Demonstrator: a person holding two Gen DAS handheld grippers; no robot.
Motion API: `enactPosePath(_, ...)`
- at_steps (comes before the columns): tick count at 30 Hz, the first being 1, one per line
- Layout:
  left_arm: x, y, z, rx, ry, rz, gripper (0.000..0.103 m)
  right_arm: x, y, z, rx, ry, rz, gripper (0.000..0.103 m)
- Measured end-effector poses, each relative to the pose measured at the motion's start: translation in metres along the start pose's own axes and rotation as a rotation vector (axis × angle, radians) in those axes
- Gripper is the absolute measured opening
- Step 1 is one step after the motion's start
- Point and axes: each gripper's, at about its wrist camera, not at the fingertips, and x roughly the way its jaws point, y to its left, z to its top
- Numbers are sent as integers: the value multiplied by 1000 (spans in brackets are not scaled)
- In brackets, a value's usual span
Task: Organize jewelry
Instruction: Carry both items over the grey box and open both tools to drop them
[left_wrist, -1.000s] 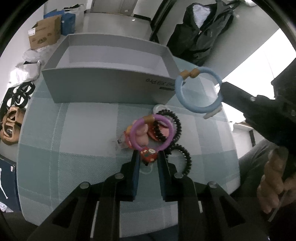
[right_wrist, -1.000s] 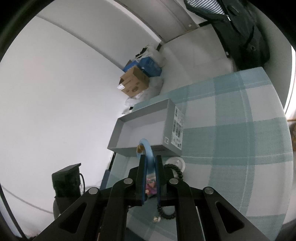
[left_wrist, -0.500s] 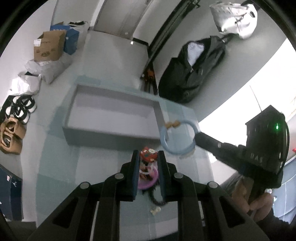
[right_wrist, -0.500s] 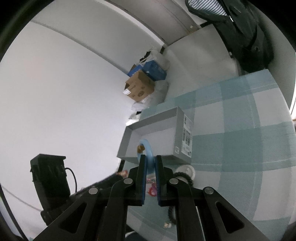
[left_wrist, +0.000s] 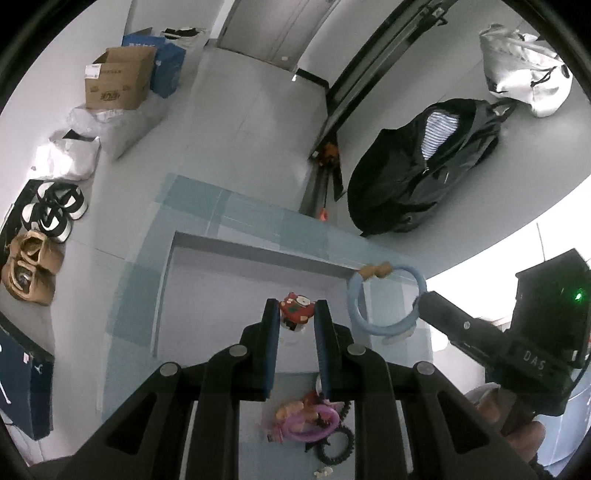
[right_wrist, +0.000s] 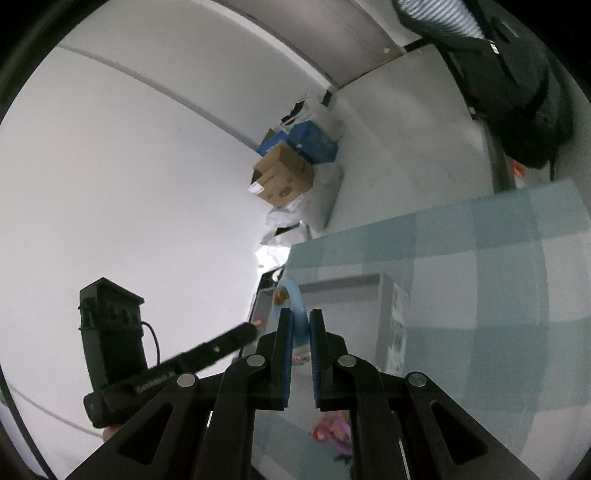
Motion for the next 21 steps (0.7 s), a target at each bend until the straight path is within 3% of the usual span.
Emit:
enactPosePath(10,26,12,11,-18,36,37,14,44,-8,9,-47,65,-50,8)
enactPosePath(21,38,14,9,8,77,86,14,56,-15,11,-53,93,-62,8)
